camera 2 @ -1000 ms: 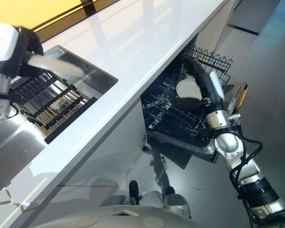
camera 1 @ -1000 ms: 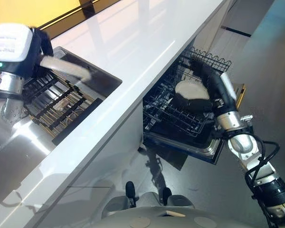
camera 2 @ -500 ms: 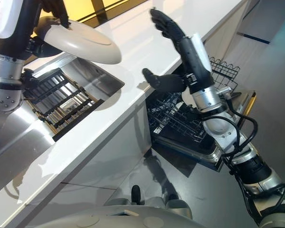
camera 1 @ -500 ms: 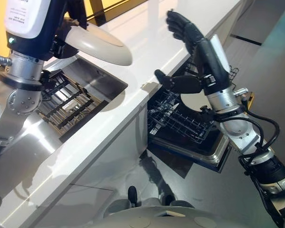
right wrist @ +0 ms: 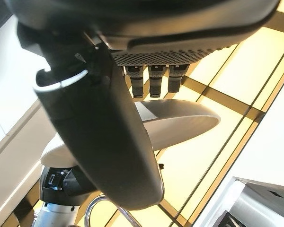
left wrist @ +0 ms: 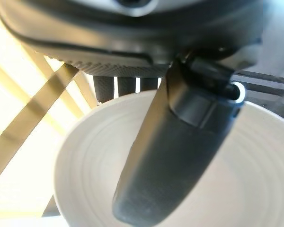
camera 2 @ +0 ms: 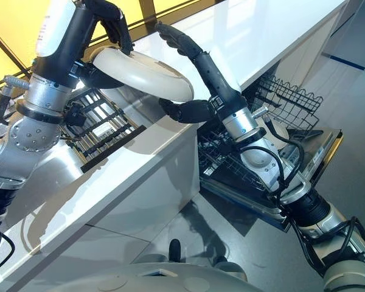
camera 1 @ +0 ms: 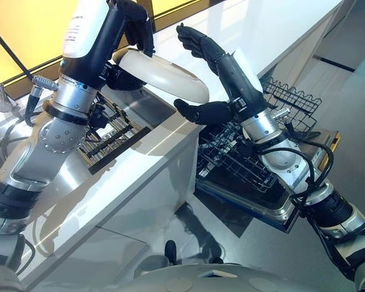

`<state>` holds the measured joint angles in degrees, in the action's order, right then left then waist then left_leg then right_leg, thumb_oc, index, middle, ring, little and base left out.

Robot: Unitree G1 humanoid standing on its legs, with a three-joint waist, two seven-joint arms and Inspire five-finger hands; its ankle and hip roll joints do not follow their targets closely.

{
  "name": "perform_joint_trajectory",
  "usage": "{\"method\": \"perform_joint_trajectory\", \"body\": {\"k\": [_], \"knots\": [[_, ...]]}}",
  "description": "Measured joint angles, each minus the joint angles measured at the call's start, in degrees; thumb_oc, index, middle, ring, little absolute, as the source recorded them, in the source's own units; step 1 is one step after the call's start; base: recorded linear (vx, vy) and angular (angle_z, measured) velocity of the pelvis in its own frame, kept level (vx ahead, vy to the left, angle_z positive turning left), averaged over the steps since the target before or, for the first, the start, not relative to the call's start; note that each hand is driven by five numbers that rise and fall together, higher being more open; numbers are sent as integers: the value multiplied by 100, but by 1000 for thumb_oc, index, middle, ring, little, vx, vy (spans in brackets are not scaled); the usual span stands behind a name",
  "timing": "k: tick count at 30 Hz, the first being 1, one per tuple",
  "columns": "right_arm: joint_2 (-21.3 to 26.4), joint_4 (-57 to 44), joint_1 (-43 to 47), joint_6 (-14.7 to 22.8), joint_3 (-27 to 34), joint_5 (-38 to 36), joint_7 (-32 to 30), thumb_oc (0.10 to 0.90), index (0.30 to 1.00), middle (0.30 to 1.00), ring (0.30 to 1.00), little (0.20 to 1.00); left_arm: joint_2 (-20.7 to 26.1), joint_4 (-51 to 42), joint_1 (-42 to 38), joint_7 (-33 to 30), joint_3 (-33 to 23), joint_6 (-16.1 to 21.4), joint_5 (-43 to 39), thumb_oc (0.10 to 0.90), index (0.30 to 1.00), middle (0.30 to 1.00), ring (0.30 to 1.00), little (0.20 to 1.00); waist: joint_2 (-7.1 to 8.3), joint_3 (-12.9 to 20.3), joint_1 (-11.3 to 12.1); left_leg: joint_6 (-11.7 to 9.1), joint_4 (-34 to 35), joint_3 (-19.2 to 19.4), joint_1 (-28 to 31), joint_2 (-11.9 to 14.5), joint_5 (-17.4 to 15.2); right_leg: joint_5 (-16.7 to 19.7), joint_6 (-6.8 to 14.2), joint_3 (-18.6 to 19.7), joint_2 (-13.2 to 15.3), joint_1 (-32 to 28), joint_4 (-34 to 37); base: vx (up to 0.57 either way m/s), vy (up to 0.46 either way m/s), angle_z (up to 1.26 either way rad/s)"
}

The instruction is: Pick up plates and place into dishwasher.

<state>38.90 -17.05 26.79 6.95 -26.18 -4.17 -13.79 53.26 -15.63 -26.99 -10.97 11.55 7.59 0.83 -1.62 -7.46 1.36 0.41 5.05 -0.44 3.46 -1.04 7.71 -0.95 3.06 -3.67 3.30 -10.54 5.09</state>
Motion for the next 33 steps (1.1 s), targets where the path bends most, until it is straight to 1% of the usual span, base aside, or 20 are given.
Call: {"method": "perform_joint_trajectory", "body": {"k": [1,2,4,6,11,19,20,21,22,25,28,33], "knots": [[-41,1,0,-36,-1,72,-44,100,300,300,300,200,-115,-14,1,106,17,-2,-143,100,300,300,300,200,0,0,17,2,0,-1,-2,0,4,0,0,-2,1,2,0,-1,-6,7],[-166,8,0,-80,-2,143,-103,100,300,300,300,200,-260,-16,0,195,36,-3,-244,100,300,300,300,200,2,1,19,4,0,-5,-4,0,6,0,0,-4,2,-4,0,2,-4,3],[-323,13,-2,-93,-2,197,-209,100,300,300,300,200,-352,-56,1,301,57,-1,-369,100,300,300,300,200,3,1,18,7,0,-6,-9,-2,8,0,0,-3,5,-2,0,3,0,2],[-326,21,-3,-93,-1,286,-361,100,300,300,300,200,-333,-67,0,326,54,-2,-407,100,300,300,300,200,3,2,13,9,0,-12,-9,-3,10,0,0,-3,7,-3,0,0,0,0],[-314,25,-30,-73,-9,552,-485,100,300,300,300,200,-330,-98,2,402,40,-1,-486,100,300,300,300,200,3,2,10,3,1,-33,-12,-2,17,0,1,-17,-1,-8,0,0,0,0],[-313,22,-262,208,67,713,-597,100,300,300,300,200,-331,-223,69,453,22,27,-548,100,300,300,300,200,3,2,12,7,1,-100,-44,-10,24,-2,0,-53,2,-6,2,11,3,3],[-313,21,-283,241,67,763,-599,100,300,300,300,200,-334,-245,127,457,-7,41,-551,119,316,316,316,219,3,2,10,7,1,-101,-45,-10,27,-1,0,-57,1,-6,3,0,0,0],[-311,21,-315,280,72,765,-605,100,300,300,300,200,-337,-284,161,457,-13,41,-569,292,465,465,465,392,5,1,11,5,1,-103,-48,-9,30,-1,0,-58,-1,-3,3,0,0,0],[-314,21,-368,317,99,766,-620,100,300,300,300,200,-353,-295,171,466,-14,42,-579,800,900,900,900,900,4,1,12,5,1,-107,-50,-10,32,-1,0,-67,0,-5,3,16,10,4],[-314,28,-499,360,199,768,-703,100,300,300,300,200,-368,-333,192,495,-31,50,-603,800,900,900,900,900,4,1,16,6,2,-108,-53,-10,36,-2,0,-91,2,-12,3,19,10,4],[-311,36,-602,373,414,836,-861,100,300,300,300,200,-490,-398,331,541,-116,139,-689,800,900,900,900,900,4,1,14,7,2,-115,-76,-12,37,-2,0,-134,2,-9,3,22,2,6],[-221,366,-674,569,763,908,-1196,100,300,300,300,200,-593,-443,732,689,-172,239,-724,800,900,900,900,900,3,1,21,8,2,-138,-75,-13,39,-2,0,-141,0,-14,4,0,0,0]]}}
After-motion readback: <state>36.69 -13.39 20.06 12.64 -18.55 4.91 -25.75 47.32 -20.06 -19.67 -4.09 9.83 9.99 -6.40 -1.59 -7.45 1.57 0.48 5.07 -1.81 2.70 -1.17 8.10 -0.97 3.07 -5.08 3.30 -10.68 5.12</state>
